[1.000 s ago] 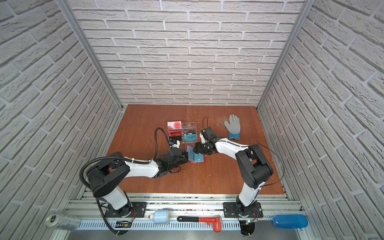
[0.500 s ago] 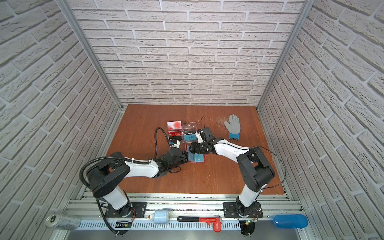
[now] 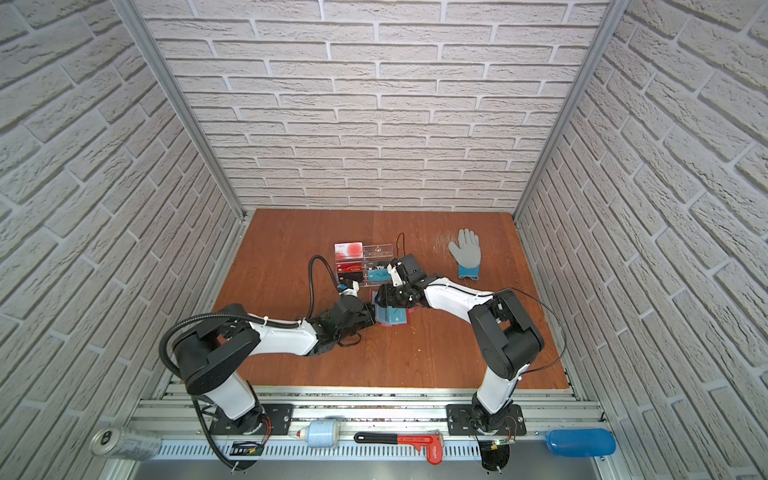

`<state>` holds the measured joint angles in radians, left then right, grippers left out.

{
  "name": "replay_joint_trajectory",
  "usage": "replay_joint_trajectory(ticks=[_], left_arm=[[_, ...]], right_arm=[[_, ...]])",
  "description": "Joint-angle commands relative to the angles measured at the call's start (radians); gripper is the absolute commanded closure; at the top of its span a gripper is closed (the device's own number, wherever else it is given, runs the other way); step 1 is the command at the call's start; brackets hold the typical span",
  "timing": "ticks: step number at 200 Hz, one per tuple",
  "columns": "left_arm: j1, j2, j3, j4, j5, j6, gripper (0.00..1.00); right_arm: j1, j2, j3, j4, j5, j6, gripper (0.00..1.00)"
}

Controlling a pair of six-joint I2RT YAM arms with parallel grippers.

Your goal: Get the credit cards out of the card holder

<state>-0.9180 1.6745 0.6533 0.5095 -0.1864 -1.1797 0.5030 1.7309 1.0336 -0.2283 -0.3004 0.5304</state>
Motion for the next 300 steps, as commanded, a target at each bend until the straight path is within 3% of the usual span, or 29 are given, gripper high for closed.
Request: replay_joint_trajectory(ticks=[1,121,174,226,300], left_arm=[[0.000,-0.027,-0.013,0.058,-0.018,0.007,1.00],[0.001,-0.033,-0.013,0.055,-0.021,0.009,1.00],[0.001,-0.030,-0.020,0.060,-0.021,0.006,1.00],[0.001,-0.033,-0.021,0.061,-0.021,0.004,1.00],[0.001,-0.036,-0.022,0.058,-0.023,0.005,1.00]], right_arm=[[0.020,0.010,0.026,-0.005,0.021,-0.010,0.36],[0.018,0.028,0.051,-0.061,0.069,-0.023,0.41],[0.007,0.009,0.042,-0.063,0.070,-0.024,0.49],[-0.004,-0.011,0.033,-0.067,0.064,-0.028,0.63],[-0.012,-0.013,0.028,-0.074,0.042,-0.033,0.69]])
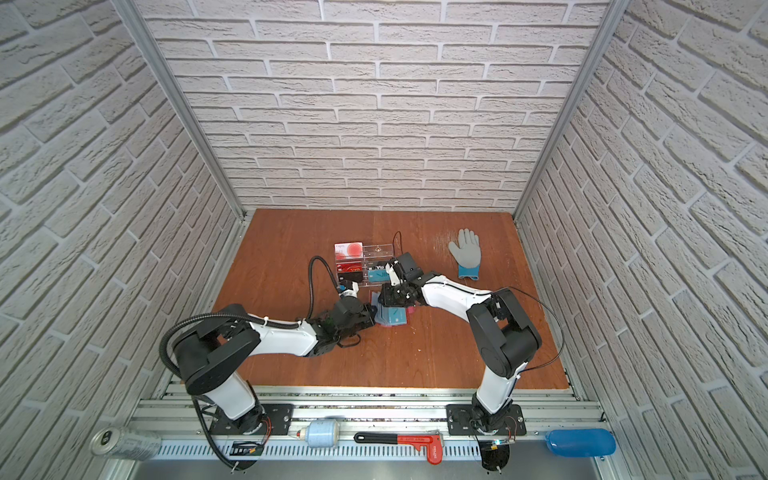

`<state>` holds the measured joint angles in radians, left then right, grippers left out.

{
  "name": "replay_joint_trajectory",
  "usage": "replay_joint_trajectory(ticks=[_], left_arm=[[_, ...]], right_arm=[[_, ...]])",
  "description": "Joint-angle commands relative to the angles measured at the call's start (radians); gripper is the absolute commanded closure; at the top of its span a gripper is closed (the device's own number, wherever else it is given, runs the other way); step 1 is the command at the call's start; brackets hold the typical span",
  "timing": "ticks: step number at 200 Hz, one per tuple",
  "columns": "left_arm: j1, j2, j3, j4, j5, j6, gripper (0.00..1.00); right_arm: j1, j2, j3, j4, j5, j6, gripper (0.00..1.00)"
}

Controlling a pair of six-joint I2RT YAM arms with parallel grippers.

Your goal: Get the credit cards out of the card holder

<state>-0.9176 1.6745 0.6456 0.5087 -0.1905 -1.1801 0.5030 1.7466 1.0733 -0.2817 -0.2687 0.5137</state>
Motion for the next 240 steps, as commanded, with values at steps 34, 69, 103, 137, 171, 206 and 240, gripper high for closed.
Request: replay_joint_trajectory(ticks=[34,69,103,137,171,206,240], left_arm=[[0.000,-0.040,-0.019,0.058,-0.020,0.005,1.00],[0.000,-0.045,-0.020,0.057,-0.021,0.007,1.00],[0.001,-0.047,-0.022,0.057,-0.023,0.007,1.00],[0.004,-0.047,-0.022,0.057,-0.023,0.007,1.00],[0.005,-0.048,-0.023,0.057,-0.022,0.008,1.00],[0.006,-0.047,-0.027,0.060,-0.021,0.005,1.00],[0.010,-0.054,-0.026,0.057,-0.021,0.009,1.00]], right_arm=[[-0.020,-0.030,-0.013,-0.024,-0.001,-0.020,0.73],[-0.027,-0.028,-0.010,-0.035,-0.006,-0.024,0.75],[-0.036,-0.027,-0.008,-0.046,-0.016,-0.029,0.80],[-0.041,-0.022,-0.007,-0.051,-0.023,-0.032,0.81],[-0.043,-0.012,-0.003,-0.052,-0.037,-0.034,0.85],[-0.044,-0.012,-0.004,-0.057,-0.058,-0.041,0.83],[-0.049,-0.003,-0.004,-0.047,-0.096,-0.039,0.79]])
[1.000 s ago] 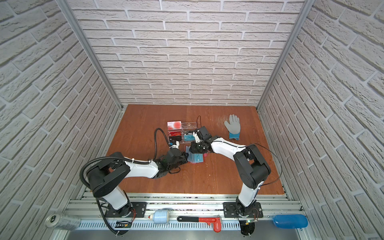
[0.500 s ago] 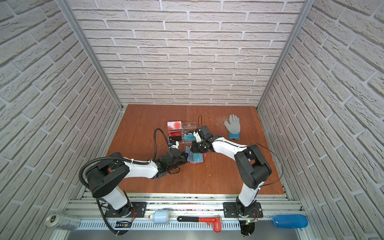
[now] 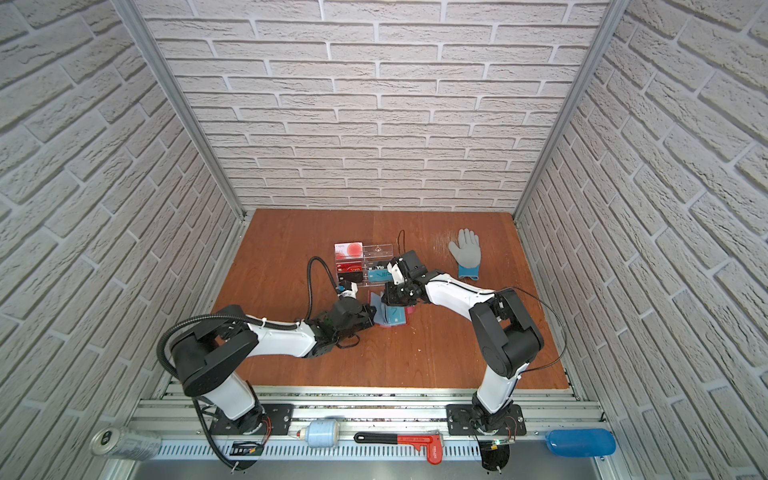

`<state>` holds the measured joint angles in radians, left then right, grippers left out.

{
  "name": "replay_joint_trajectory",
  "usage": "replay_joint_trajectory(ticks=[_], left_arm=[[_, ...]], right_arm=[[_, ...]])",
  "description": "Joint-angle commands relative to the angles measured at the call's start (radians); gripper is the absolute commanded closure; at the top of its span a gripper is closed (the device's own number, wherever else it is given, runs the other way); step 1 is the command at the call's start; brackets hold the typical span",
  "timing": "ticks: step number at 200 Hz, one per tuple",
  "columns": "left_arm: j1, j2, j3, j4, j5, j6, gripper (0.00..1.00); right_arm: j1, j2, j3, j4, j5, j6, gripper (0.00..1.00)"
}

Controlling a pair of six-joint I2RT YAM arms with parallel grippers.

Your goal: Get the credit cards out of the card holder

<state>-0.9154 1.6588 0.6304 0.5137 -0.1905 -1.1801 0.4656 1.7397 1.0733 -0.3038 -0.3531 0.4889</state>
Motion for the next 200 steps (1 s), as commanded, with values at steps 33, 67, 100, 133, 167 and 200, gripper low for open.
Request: replay_joint_trajectory(ticks=[33,67,100,133,167,200], left_arm=[[0.012,-0.044,-0.016,0.051,-0.021,0.009,1.00],[0.013,-0.043,-0.018,0.054,-0.020,0.010,1.00],[0.015,-0.042,-0.024,0.058,-0.020,0.009,1.00],[0.015,-0.044,-0.031,0.065,-0.020,0.004,1.00],[0.015,-0.045,-0.036,0.067,-0.020,0.002,1.00],[0.016,-0.047,-0.036,0.068,-0.020,0.002,1.00]], right_arm=[[-0.023,0.012,-0.016,0.010,-0.072,0.007,0.77],[-0.039,0.014,-0.033,0.039,-0.104,0.026,0.75],[-0.051,0.015,-0.041,0.053,-0.122,0.037,0.72],[-0.056,0.020,-0.044,0.060,-0.135,0.042,0.70],[-0.058,0.017,-0.044,0.050,-0.122,0.040,0.68],[-0.062,0.012,-0.046,0.052,-0.124,0.040,0.63]])
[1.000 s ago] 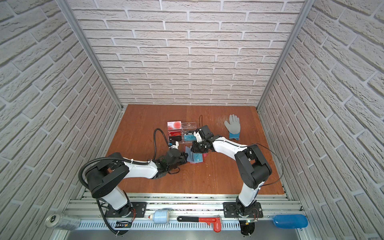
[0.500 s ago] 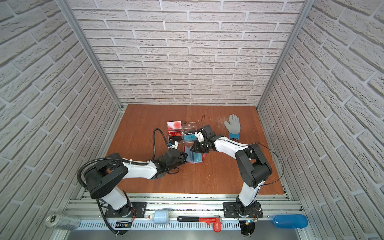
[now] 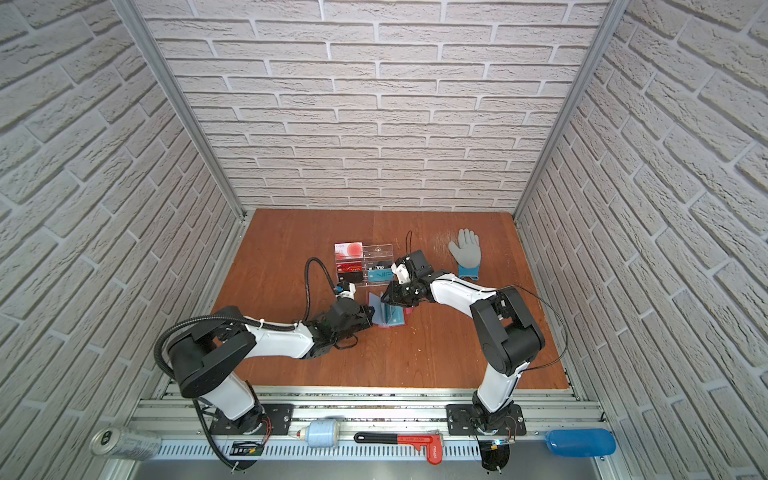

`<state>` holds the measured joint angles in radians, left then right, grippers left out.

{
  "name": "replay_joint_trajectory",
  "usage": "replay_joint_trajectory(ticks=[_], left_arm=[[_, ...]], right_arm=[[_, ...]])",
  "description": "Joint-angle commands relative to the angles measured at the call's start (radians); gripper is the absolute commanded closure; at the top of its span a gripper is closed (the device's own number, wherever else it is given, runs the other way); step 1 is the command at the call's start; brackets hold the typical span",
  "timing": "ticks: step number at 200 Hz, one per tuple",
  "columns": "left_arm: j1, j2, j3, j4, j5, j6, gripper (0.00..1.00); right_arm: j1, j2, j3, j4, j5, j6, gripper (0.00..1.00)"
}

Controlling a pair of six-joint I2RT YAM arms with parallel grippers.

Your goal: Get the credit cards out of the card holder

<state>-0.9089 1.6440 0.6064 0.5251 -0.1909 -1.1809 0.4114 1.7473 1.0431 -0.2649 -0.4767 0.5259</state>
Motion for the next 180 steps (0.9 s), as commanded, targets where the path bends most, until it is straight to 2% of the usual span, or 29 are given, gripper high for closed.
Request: replay_joint_trajectory(ticks=[1,23,63,131,180], left_arm=[[0.010,-0.032,-0.012,0.056,-0.019,0.003,1.00],[0.008,-0.033,-0.013,0.056,-0.019,0.003,1.00],[0.009,-0.033,-0.016,0.059,-0.019,0.003,1.00],[0.011,-0.039,-0.030,0.066,-0.024,0.001,1.00],[0.025,-0.041,-0.036,0.065,-0.016,0.003,1.00]], right_arm=[[-0.007,0.005,-0.016,0.013,0.000,0.003,0.63],[-0.009,-0.002,-0.021,0.021,-0.008,0.008,0.56],[-0.011,0.014,-0.023,0.043,-0.037,0.017,0.54],[-0.018,0.003,-0.029,0.038,-0.019,0.020,0.48],[-0.029,0.025,-0.025,0.021,-0.006,0.025,0.67]])
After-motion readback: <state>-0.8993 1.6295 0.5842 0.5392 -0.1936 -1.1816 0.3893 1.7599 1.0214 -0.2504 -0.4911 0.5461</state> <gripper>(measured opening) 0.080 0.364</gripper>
